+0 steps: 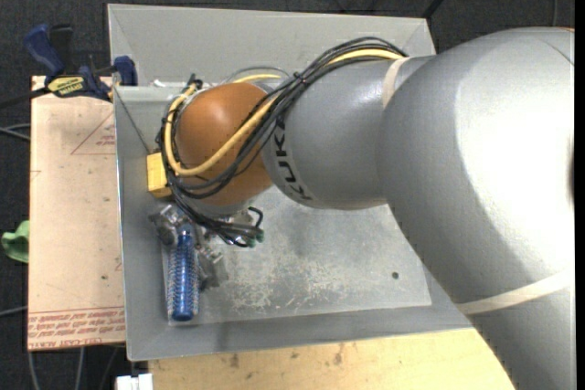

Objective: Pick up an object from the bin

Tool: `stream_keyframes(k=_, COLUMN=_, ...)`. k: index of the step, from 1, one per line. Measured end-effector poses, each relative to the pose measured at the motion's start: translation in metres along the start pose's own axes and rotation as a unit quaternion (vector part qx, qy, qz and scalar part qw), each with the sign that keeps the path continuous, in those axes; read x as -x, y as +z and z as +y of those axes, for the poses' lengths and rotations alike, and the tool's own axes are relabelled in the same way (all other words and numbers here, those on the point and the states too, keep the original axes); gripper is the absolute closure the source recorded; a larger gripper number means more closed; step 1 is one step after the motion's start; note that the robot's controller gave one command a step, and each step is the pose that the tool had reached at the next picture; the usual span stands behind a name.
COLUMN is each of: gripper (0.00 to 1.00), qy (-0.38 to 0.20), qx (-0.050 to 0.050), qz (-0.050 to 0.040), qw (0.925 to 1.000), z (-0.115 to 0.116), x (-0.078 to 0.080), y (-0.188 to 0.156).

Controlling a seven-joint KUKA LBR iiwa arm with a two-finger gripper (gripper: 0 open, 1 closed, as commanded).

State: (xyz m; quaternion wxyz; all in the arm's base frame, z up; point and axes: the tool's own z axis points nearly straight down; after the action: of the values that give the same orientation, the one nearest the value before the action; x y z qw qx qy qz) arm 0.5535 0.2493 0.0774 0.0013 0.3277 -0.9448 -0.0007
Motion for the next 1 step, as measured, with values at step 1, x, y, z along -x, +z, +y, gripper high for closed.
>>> stream_keyframes(k=1, gripper=1.00, qy=0.001, qx=0.000, qz=-0.0008, qw=1.0000, z=-0.0011, x=0.0003, y=-0.0012)
